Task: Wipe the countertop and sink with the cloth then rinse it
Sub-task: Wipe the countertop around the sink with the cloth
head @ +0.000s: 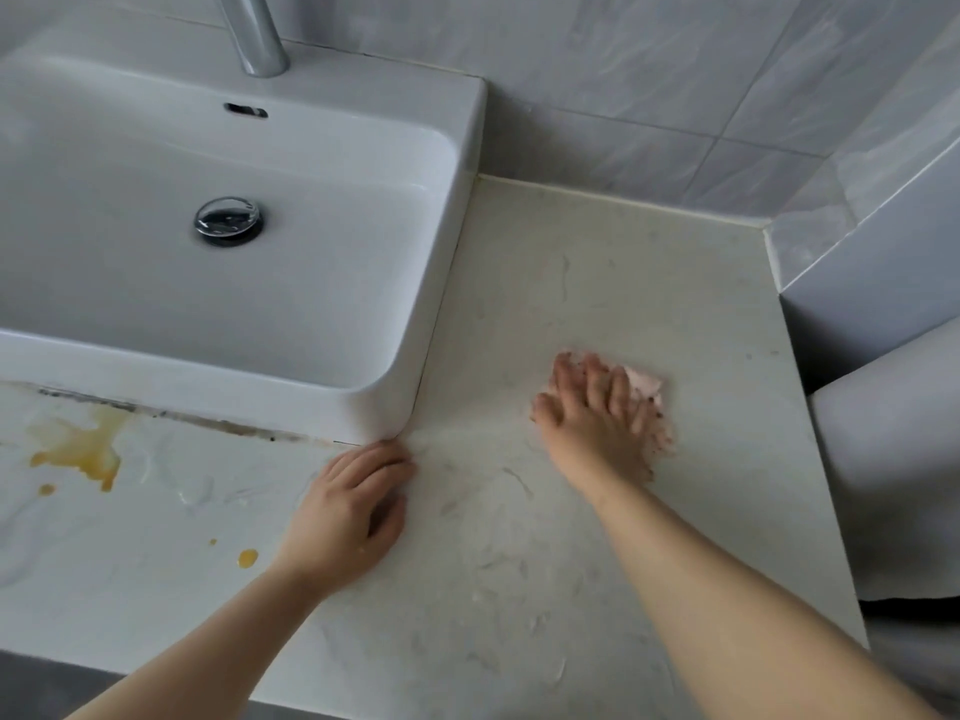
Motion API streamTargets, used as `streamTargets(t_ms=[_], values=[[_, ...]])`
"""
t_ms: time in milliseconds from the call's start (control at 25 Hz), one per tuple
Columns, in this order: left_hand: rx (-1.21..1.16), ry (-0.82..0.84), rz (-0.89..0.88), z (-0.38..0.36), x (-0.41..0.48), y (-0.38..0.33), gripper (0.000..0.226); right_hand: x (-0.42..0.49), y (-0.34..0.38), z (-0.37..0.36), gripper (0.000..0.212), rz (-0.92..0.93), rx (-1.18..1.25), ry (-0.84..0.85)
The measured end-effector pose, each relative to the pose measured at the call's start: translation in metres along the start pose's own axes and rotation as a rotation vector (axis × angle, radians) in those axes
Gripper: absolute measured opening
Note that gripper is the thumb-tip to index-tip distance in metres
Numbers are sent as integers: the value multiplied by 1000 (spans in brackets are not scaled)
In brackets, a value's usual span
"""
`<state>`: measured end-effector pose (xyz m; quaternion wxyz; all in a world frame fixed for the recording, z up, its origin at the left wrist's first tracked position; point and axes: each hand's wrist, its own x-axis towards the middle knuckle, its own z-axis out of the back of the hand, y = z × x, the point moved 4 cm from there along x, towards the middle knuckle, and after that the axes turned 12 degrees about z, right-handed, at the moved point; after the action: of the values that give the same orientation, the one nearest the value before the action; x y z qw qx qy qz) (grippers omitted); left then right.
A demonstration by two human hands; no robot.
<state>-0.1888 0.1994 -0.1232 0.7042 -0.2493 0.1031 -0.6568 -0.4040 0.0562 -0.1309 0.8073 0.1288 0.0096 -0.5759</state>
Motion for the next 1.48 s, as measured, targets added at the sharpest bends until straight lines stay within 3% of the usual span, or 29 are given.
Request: streamTargets(t_ms=[40,160,280,360,440,520,560,640,720,760,840,920,1000,1040,1160,1240,1320,1400,1480], values=[[32,-34,27,-2,0,-1,29,1,25,-5,53,18,34,-3],[181,-119,136,-2,-1,-2,35,-15,104,-22,56,362,12,33],[274,-166,182,1,-3,-2,39,-17,84,-20,66,482,-91,27],[294,-171,169,0,-2,-4,39,-16,28,-12,64,289,-102,-22],[306,-158,164,-1,-2,-6,39,-29,-28,-2,60,-57,-26,1],[319,-152,163,-2,-1,-6,38,-44,-32,3,60,-326,81,-19],[325,-155,158,-2,-2,-7,37,-47,-15,-5,60,-317,80,-16],[324,-159,144,-2,-3,-8,36,-59,32,-16,62,7,2,-93],[331,-152,134,-2,-4,-9,38,-73,41,-22,71,320,-103,-39],[333,-140,142,-3,-4,-8,39,-72,20,-15,75,353,-129,27],[313,-111,192,-4,-6,-8,43,-70,-47,-5,71,120,-96,93],[298,-84,236,-5,-10,-8,47,-76,-88,8,62,-224,3,41],[307,-64,240,-8,-12,-9,51,-78,-66,5,61,-376,69,10],[308,-56,244,-9,-12,-8,53,-78,-35,-3,61,-330,69,13],[301,-55,253,-9,-12,-8,55,-82,57,-25,69,140,9,50],[307,-57,242,-10,-13,-8,56,-78,42,-19,77,288,-67,94],[313,-52,243,-9,-14,-9,56,-75,-26,-8,67,115,-80,80],[317,-48,257,-10,-13,-10,55,-89,-87,5,60,-194,-6,27],[300,-53,276,-13,-14,-14,55,-99,-80,4,60,-390,59,17]])
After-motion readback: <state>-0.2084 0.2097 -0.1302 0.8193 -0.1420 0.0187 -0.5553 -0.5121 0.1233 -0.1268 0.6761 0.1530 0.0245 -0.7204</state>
